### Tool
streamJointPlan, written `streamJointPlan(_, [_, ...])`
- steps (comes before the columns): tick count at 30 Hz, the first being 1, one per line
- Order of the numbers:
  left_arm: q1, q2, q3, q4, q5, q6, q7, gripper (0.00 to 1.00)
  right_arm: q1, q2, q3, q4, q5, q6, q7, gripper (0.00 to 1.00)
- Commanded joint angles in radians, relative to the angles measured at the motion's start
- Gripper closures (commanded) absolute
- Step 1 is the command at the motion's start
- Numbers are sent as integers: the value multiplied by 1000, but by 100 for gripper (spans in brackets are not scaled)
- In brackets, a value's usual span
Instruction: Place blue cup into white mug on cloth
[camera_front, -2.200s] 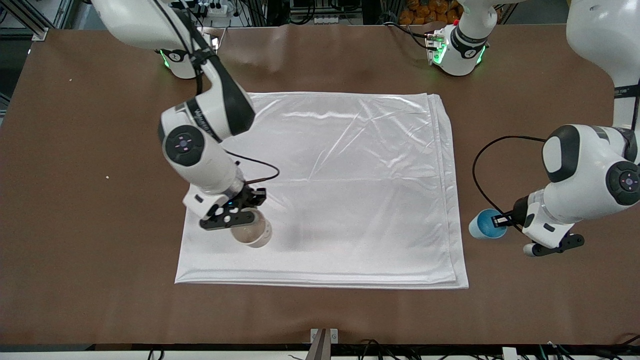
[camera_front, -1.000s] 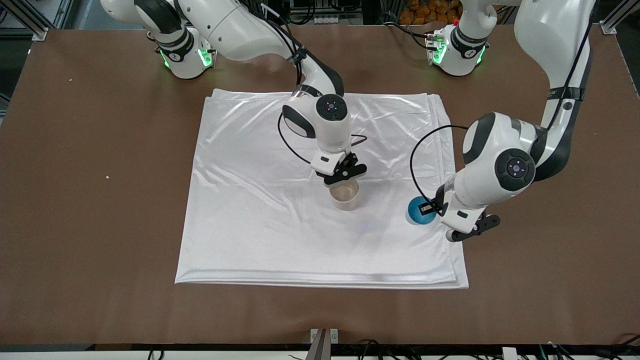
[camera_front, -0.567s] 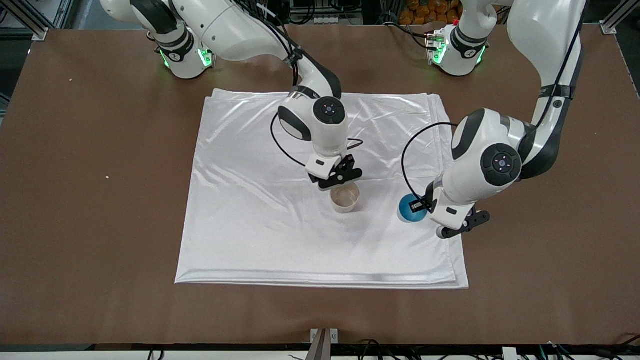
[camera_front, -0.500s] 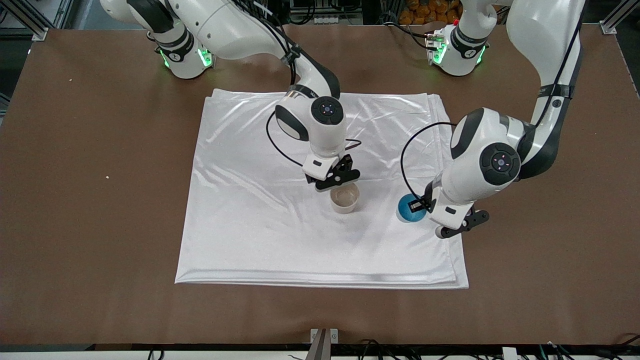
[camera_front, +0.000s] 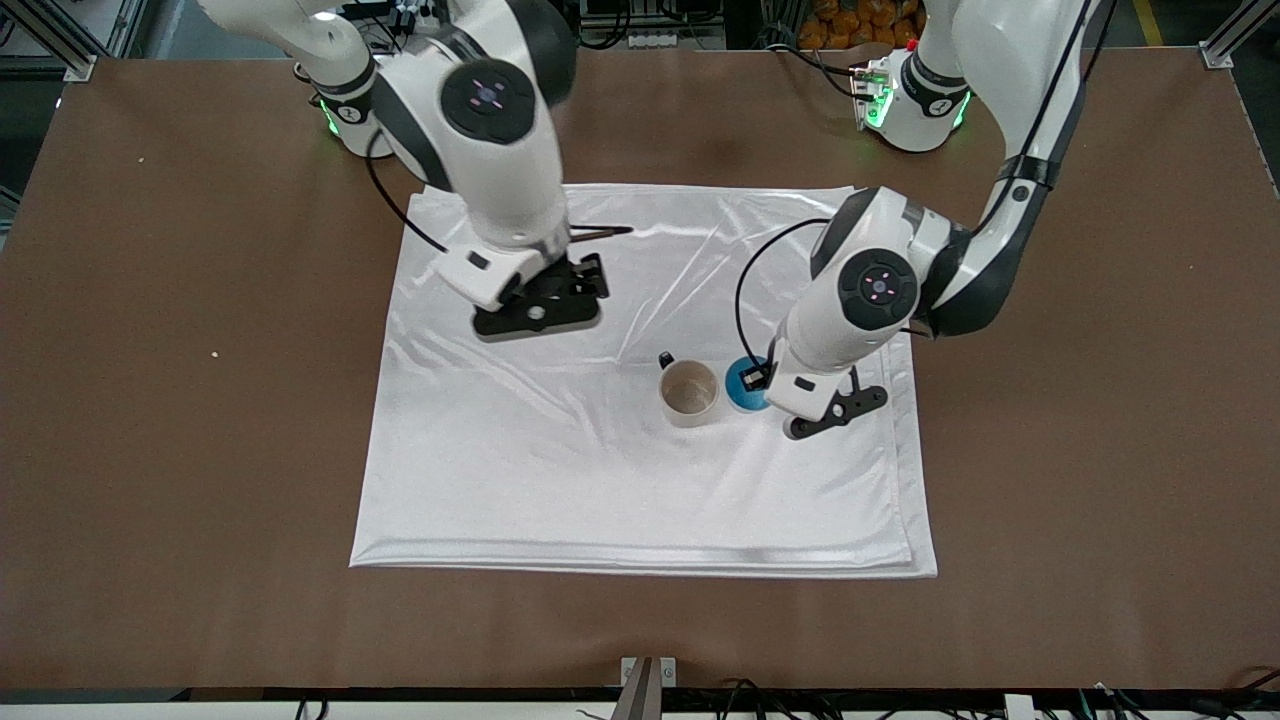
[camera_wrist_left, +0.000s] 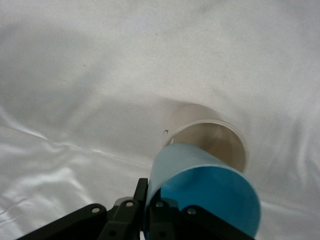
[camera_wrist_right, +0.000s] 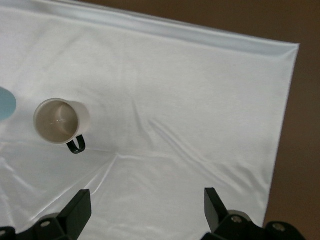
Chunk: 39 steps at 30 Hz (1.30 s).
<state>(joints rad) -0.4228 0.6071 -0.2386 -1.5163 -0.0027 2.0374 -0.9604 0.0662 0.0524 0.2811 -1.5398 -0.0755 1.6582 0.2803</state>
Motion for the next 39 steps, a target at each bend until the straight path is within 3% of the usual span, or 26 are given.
streamJointPlan(1, [-25,22,12,33,15,12,-34,100,-19,-91,-98,-103,26,18,-101,0])
streamJointPlan(6, [-47,37,12,34,16,29,-44,100,-22,-100,-161,-105,26,17,-196,0])
streamJointPlan(21, [-53,94,15,34,18,84,-43,100,-37,-102,-227,-103,32,25,-234,0])
streamJointPlan(28, [-45,100,16,34,26,98,-41,99,-39,-100,-243,-105,103,20,-239,0])
streamJointPlan(30, [-37,100,16,34,24,98,-38,74,-39,-98,-243,-105,105,18,-239,0])
streamJointPlan(33, [-28,102,18,33,32,98,-21,0,-37,-94,-249,-103,106,14,-237,0])
streamJointPlan(39, [-31,99,18,33,58,98,-21,0,-54,-94,-257,-103,122,8,-240,0])
